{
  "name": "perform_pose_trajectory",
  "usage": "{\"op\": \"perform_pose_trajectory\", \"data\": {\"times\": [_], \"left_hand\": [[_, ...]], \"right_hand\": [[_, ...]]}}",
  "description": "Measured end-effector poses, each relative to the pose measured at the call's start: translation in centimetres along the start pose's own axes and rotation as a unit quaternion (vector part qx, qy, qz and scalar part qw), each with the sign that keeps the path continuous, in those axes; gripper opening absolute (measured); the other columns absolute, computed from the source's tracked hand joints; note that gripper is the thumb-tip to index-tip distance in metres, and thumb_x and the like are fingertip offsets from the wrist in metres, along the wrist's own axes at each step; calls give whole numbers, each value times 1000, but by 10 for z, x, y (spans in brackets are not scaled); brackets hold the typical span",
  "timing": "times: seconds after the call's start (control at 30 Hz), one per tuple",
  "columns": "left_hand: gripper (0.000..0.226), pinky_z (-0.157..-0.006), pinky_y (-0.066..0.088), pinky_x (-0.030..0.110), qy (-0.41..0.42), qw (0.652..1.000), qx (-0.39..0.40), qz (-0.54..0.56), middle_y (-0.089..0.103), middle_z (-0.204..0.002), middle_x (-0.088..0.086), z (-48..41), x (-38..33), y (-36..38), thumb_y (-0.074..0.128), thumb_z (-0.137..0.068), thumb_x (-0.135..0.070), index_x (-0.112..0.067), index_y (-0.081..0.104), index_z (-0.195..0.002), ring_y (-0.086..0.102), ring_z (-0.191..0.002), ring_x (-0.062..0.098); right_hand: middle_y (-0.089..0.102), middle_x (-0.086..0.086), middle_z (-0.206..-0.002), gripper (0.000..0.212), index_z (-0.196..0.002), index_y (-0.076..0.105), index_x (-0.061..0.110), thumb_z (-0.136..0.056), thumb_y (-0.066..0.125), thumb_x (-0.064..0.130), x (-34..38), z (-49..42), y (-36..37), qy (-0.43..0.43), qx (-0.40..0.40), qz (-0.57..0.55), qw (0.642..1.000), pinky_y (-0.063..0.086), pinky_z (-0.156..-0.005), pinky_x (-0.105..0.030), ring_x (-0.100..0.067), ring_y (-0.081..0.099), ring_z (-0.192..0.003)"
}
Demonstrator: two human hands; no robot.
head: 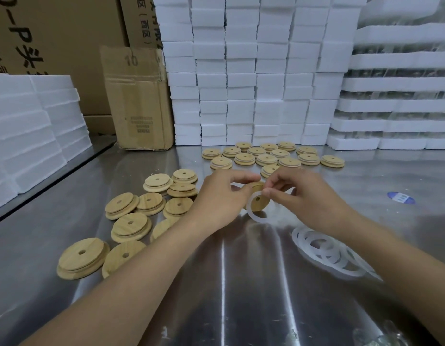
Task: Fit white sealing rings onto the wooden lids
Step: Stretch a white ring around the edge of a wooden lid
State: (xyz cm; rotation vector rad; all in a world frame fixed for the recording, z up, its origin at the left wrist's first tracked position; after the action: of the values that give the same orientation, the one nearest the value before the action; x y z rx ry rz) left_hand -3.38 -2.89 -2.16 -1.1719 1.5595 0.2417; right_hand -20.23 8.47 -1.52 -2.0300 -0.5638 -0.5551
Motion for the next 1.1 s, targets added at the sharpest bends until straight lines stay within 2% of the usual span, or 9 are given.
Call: {"op": "perform_pose_trajectory", "data": {"times": [0.13,0.27,0.4,0.5,0.63,0.8,0.93,1.1], "left_hand": [[27,-83,60,24,18,999,38,-14,79,-101,-25,6,-2,2,77,-93,-34,-44,77,-117,75,-89,-5],[33,-90,64,37,37,998,41,-19,79,-108,-23,7,-3,2,75,-97,-19,-44,77,-119,76,-92,-2],[36,-90,64,50,35,998,52,-19,79,-106,-25,6,-4,1,68,-103,-18,-53,74,-113,77,-96,1],[30,-93,64,48,37,997,63,-15,80,-108,-23,4,-2,0,67,-104,-21,-44,77,-120,77,-100,2],[32,-100,61,44,28,997,78,-4,80,-112,-19,1,1,-2,67,-104,-16,-37,78,-124,76,-106,3],[30,-90,62,35,6,998,61,19,81,-108,-16,-3,5,-3,70,-102,-11,-38,78,-113,77,-99,4],[30,-88,65,35,-15,998,54,39,81,-109,-12,-3,6,-4,70,-101,-6,-29,78,-118,78,-95,8],[30,-92,65,42,-26,998,47,30,79,-116,-10,-1,3,-5,69,-102,-8,-35,77,-114,79,-95,12]], "right_hand": [[73,20,-87,13,-87,72,31,-97,75,22,0,2,5,-5,-30,2,1000,46,-71,-9,-2,68,-87],[70,14,-91,11,-88,72,31,-96,74,24,3,2,6,-20,-57,23,998,46,-71,-11,-6,65,-94],[71,14,-91,12,-89,71,31,-98,72,23,4,1,4,-19,-59,12,998,46,-70,-11,-5,66,-92],[71,15,-87,11,-88,73,29,-98,73,23,2,0,0,-8,-45,9,999,45,-70,-10,-6,66,-89],[72,16,-85,10,-89,75,27,-97,74,23,0,-2,-3,-2,-35,14,999,44,-70,-9,-6,67,-86],[74,14,-85,10,-88,74,28,-97,74,26,-4,-3,-7,18,-9,20,1000,43,-71,-11,-6,68,-86],[75,11,-85,11,-84,75,28,-96,76,26,-10,-2,-10,35,7,16,999,45,-75,-13,-9,68,-86],[76,7,-86,10,-86,76,25,-95,77,29,-10,0,-9,55,7,-4,998,52,-82,-23,-12,69,-87]]}}
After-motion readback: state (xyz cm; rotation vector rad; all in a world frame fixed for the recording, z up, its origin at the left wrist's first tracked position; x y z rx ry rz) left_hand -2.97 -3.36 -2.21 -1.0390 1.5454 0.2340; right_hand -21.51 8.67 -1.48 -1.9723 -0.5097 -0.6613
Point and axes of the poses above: each hand's wrist, its own z-axis away from the middle knuckle, its own y-axis out of the palm, x = y × z, the point moved 1 cm from there along -z, towards the middle knuckle
